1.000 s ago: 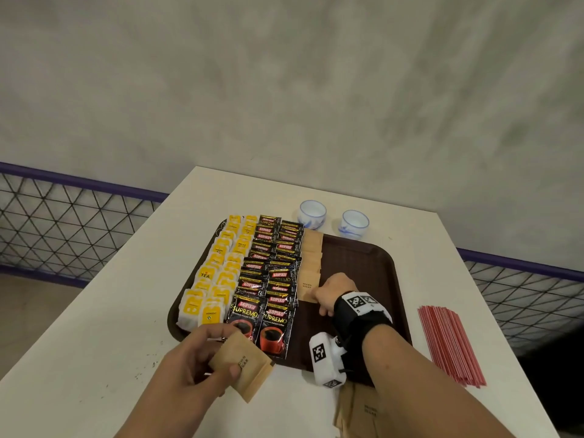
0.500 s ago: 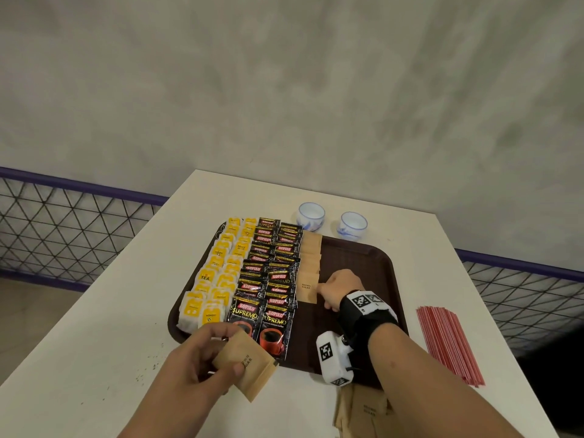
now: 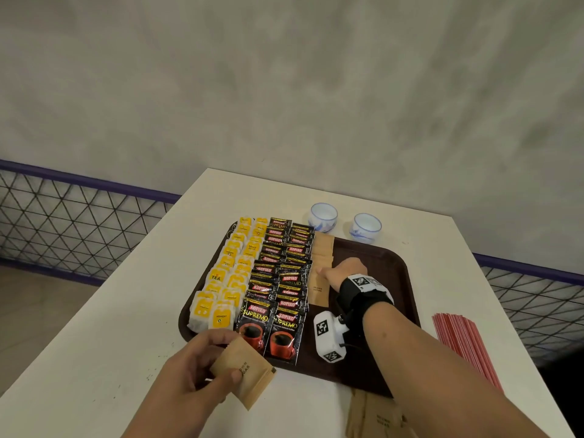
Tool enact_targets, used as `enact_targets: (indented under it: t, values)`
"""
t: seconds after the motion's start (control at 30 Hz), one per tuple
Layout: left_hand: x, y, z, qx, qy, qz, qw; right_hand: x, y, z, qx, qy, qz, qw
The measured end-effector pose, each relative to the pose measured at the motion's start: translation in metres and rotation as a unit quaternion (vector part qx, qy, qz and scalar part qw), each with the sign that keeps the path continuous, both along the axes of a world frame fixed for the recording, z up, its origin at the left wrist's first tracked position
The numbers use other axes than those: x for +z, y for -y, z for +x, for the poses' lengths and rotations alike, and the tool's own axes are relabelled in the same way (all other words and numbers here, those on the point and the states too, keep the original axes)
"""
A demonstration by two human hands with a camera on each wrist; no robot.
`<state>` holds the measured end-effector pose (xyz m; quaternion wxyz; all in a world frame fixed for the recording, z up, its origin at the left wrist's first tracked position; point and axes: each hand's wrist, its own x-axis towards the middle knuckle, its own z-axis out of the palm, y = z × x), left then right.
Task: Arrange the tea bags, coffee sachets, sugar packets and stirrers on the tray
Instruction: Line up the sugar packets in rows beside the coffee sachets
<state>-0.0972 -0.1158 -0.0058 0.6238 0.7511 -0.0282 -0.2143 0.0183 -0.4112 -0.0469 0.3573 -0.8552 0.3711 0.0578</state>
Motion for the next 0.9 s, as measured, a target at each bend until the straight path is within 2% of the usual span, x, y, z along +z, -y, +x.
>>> enact_targets:
  t: [0.5,0.6,0.7,0.8,0.87,0.9]
  values:
    - [-0.005,0.002,0.0,-0.008,0.008,0.006,1.0,-0.008,0.003,0.006,0.001,-0.02,-0.045,0.999]
    - [-0.005,0.001,0.0,-0.012,0.013,0.004,1.0,-0.01,0.005,0.005,0.004,-0.017,-0.032,0.999]
    - [-0.004,0.004,0.0,-0.017,0.025,-0.002,1.0,-0.001,0.007,0.0,0.012,-0.007,-0.049,0.999]
    - [-0.001,0.01,0.003,-0.027,0.033,-0.013,0.999,0.017,0.002,-0.013,0.036,0.066,-0.062,0.995]
    - [0.001,0.014,0.007,-0.036,0.048,-0.018,0.998,0.032,-0.01,-0.035,0.09,0.15,0.013,0.984]
    - [0.001,0.016,0.009,-0.045,0.061,-0.016,0.997,0.042,-0.019,-0.051,0.147,0.172,0.046,0.973]
